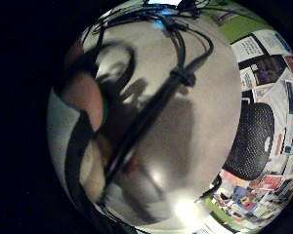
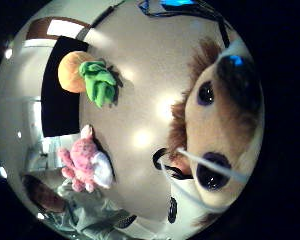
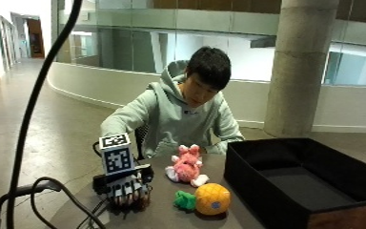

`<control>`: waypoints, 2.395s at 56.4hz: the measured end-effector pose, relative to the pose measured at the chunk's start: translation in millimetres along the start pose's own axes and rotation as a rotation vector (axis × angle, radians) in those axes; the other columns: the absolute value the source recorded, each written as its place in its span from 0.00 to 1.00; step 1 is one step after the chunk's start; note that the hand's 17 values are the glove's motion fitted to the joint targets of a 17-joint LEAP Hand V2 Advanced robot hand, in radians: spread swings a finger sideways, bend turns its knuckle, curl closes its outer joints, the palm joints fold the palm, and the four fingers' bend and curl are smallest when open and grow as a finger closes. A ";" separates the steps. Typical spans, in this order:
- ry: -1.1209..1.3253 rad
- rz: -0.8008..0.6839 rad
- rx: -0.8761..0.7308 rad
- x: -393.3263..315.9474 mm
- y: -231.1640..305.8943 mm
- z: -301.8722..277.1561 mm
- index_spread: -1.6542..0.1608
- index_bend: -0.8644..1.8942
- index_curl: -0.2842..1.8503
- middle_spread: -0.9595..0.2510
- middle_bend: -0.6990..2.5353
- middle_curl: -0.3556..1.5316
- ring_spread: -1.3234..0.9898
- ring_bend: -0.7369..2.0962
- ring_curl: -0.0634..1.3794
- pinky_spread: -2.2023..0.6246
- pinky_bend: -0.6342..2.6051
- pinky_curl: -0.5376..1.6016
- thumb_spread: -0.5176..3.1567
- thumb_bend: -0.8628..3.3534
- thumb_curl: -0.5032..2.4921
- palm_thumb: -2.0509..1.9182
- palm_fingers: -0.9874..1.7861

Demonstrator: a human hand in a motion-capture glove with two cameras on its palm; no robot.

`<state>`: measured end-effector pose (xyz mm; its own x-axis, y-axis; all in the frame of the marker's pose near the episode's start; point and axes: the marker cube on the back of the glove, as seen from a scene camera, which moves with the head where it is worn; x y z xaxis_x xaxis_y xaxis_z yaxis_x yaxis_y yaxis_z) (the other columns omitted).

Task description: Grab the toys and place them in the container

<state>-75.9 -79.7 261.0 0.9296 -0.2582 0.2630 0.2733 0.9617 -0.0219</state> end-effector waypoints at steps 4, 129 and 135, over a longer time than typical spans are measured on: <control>0.007 0.005 -0.050 -8.4 -1.9 -4.0 0.76 0.39 0.29 0.65 0.37 0.37 0.44 0.59 0.31 0.67 0.51 0.44 0.45 0.25 0.32 0.65 0.79; 0.028 -0.161 -0.020 -224.4 -83.4 15.3 0.77 0.36 0.26 0.75 0.30 0.35 0.50 0.54 0.31 0.72 0.49 0.41 0.53 0.26 0.34 0.68 0.63; 0.050 -0.181 0.006 -230.6 -82.1 16.7 0.78 0.39 0.28 0.69 0.37 0.40 0.46 0.58 0.37 0.68 0.47 0.42 0.45 0.26 0.38 0.71 0.73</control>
<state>-316.8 -97.6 218.3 0.8765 -0.4313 0.2139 0.4361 0.8995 0.0270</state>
